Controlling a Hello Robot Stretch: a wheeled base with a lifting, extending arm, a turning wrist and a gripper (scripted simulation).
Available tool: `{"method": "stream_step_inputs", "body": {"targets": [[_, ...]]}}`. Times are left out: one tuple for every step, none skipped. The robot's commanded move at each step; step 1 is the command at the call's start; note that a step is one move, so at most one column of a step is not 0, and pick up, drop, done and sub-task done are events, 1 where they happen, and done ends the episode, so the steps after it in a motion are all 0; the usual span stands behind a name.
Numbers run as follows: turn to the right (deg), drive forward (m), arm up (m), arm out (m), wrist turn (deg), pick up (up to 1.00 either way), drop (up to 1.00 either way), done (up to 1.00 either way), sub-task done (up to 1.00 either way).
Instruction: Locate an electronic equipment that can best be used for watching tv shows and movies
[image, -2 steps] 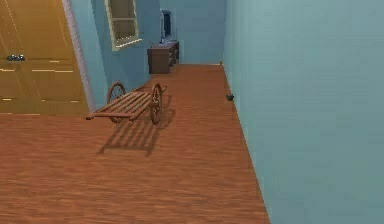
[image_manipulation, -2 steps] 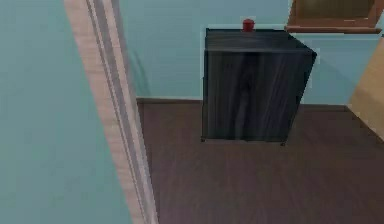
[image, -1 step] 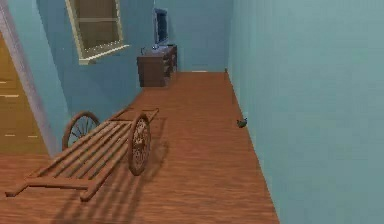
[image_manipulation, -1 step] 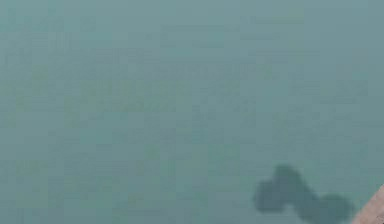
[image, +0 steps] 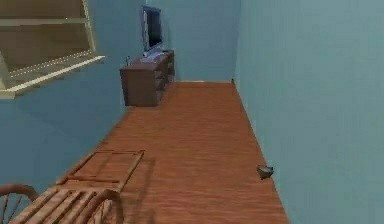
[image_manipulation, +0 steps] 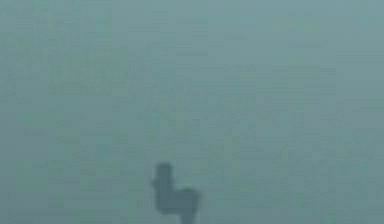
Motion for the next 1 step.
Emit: {"method": "stream_step_inputs", "body": {"targets": [[0.0,1.00,0.00,0.00,0.0,0.00,0.00,0.00,0.00]]}}
